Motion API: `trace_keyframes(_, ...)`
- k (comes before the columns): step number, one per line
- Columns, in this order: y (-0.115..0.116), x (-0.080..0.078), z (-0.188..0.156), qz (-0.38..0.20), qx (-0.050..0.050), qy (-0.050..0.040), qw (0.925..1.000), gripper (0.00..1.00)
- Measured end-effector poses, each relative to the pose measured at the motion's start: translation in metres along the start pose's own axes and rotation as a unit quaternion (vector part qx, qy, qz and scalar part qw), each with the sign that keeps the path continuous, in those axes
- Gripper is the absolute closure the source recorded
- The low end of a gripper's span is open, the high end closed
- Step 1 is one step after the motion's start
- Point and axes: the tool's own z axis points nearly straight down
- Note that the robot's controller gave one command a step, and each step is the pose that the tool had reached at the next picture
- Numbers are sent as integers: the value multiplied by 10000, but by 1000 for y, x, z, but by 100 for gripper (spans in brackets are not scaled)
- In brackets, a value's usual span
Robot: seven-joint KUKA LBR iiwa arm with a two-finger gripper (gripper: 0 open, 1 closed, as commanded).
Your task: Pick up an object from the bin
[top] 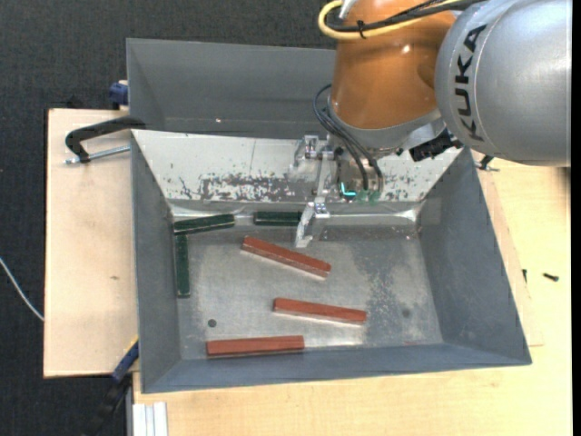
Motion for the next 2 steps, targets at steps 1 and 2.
trace_keyframes(1, -1, -1, -5, 10, -6, -45, 10000, 0)
trace_keyframes(2, -4, -2, 74, 236, -10, -59, 9997, 0)
